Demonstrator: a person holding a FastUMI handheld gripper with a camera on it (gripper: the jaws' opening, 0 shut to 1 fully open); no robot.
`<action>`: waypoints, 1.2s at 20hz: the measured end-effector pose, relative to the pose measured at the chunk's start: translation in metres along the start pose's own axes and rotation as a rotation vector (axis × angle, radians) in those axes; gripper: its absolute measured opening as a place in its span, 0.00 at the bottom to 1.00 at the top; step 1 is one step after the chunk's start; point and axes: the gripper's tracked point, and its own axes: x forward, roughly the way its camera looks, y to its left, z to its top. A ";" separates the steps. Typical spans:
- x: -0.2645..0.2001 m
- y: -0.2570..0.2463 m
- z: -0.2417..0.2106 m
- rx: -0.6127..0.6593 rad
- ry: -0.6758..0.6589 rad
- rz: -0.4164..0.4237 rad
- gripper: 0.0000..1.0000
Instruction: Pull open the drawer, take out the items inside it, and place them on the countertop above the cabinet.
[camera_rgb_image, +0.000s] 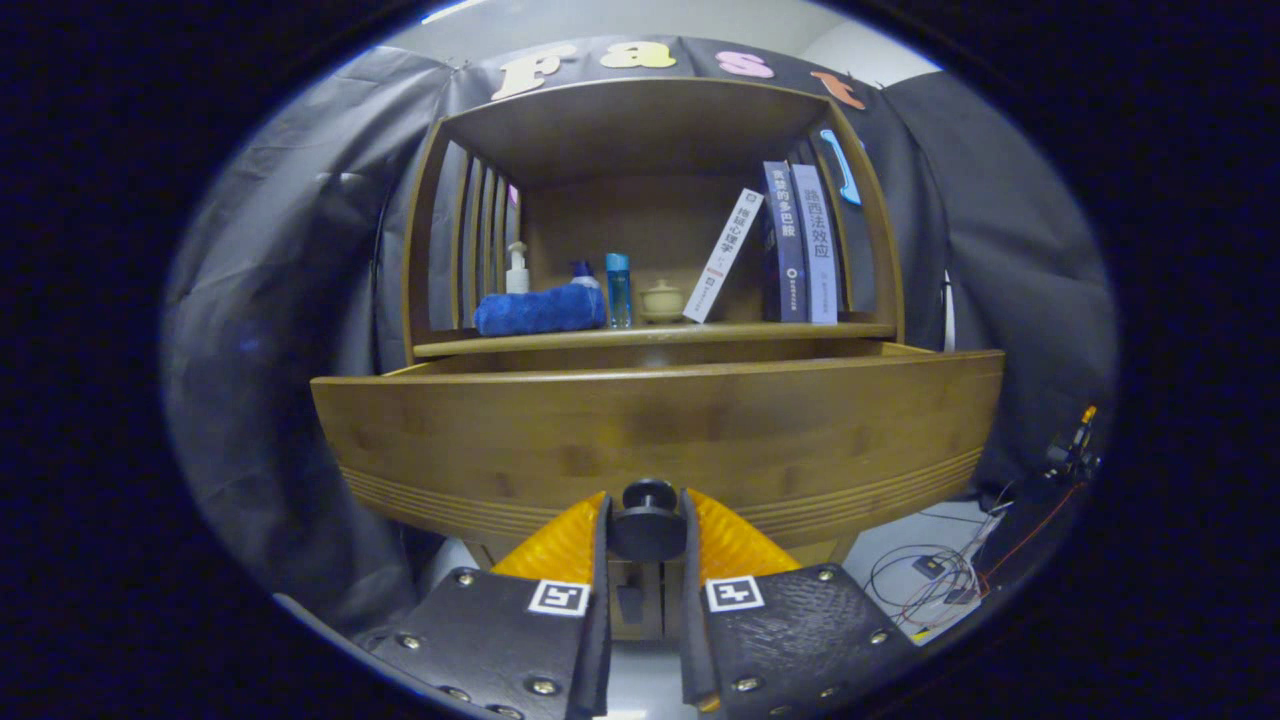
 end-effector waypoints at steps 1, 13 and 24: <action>-0.007 0.000 -0.003 0.001 0.006 0.002 0.28; -0.037 0.002 -0.006 0.028 0.007 0.015 0.28; -0.068 -0.065 0.046 0.248 -0.042 -0.150 0.37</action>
